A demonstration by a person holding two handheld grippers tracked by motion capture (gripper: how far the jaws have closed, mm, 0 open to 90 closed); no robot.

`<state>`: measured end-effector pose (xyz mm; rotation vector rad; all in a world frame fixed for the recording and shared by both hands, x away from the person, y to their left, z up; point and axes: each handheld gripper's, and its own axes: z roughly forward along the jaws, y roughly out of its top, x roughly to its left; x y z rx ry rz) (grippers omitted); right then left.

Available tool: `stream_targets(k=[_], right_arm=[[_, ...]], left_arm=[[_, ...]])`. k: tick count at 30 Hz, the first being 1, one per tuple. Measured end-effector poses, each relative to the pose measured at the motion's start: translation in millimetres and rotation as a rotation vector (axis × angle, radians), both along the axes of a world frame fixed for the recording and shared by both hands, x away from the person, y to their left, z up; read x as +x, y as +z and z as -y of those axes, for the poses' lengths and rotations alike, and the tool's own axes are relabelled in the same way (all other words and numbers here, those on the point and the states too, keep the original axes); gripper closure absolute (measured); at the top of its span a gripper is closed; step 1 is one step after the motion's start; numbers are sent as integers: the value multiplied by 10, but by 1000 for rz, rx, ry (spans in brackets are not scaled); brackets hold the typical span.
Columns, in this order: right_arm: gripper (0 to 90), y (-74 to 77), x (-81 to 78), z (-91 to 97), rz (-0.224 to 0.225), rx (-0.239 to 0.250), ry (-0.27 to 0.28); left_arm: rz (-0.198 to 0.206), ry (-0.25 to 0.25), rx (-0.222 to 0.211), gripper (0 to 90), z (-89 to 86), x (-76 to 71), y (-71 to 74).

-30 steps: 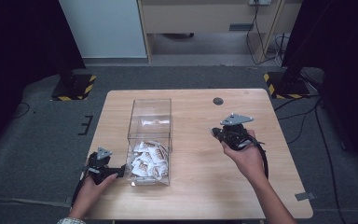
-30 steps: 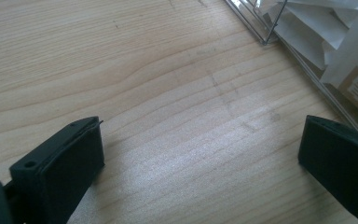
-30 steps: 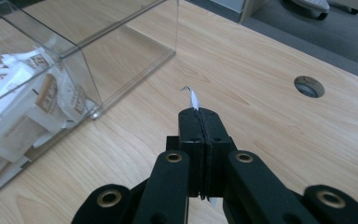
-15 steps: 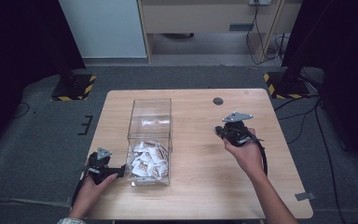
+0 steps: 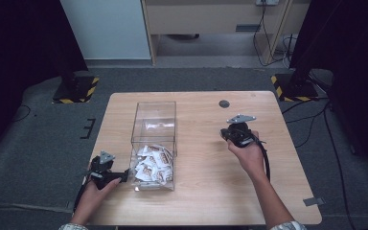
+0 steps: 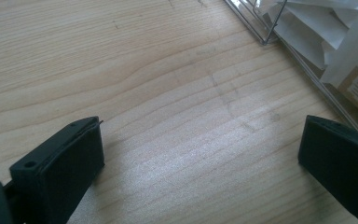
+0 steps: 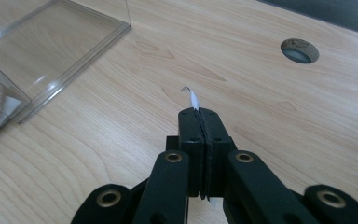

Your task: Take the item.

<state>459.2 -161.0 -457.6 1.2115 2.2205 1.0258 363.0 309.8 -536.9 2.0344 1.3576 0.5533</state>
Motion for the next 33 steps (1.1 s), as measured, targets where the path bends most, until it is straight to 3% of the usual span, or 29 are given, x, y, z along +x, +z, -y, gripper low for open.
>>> stream_targets(k=[16,27,33], right_arm=[[881,-252,110,-31,-45,-19,-28],[860,-255,112,-55,-48,3,-35],[745,-207,76,-73,-38,6,-37]], left_arm=[[0,0,0,0,0,0,0],[0,0,0,0,0,0,0],[0,0,0,0,0,0,0]])
